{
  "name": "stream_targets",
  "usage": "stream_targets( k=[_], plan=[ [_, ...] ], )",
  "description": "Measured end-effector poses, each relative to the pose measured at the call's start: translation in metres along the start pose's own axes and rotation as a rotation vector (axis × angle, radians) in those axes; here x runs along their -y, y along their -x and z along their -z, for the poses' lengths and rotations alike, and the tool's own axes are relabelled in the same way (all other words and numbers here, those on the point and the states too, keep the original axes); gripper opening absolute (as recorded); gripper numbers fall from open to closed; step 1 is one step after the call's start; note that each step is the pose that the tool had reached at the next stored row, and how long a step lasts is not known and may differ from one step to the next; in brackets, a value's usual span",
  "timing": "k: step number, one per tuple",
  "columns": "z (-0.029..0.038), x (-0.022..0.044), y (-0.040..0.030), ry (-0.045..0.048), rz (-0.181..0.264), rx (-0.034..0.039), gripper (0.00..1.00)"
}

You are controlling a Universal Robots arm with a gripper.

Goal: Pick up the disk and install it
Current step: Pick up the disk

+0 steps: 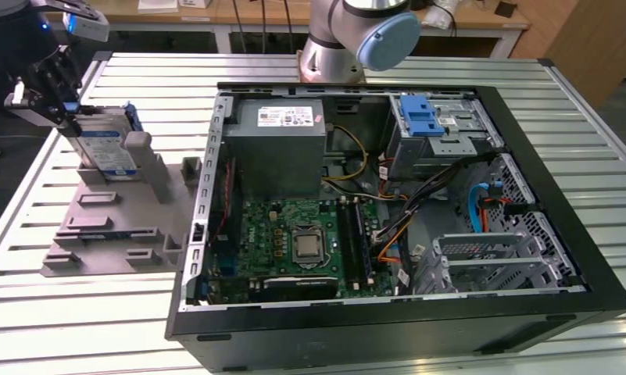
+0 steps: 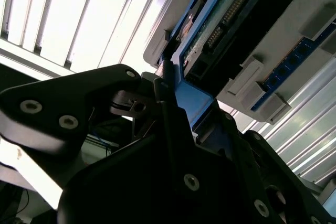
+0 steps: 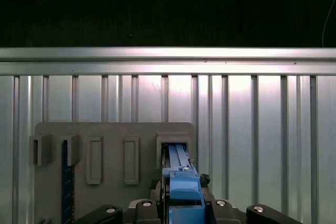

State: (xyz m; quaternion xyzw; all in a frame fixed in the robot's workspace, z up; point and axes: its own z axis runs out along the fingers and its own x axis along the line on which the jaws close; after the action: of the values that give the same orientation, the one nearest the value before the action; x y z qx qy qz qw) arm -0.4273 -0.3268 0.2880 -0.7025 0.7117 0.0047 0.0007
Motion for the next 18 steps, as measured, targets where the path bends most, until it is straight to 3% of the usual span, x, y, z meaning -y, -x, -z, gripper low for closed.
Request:
stream_targets(
  k=[8,18],
  plan=[
    [0.0011,0.0000,0.0000,-0.0005,0.000,0.0003,0.37],
    [0.0118,-0.0001,0.0001,-0.0001,0.000,0.0001,0.37]
  ],
)
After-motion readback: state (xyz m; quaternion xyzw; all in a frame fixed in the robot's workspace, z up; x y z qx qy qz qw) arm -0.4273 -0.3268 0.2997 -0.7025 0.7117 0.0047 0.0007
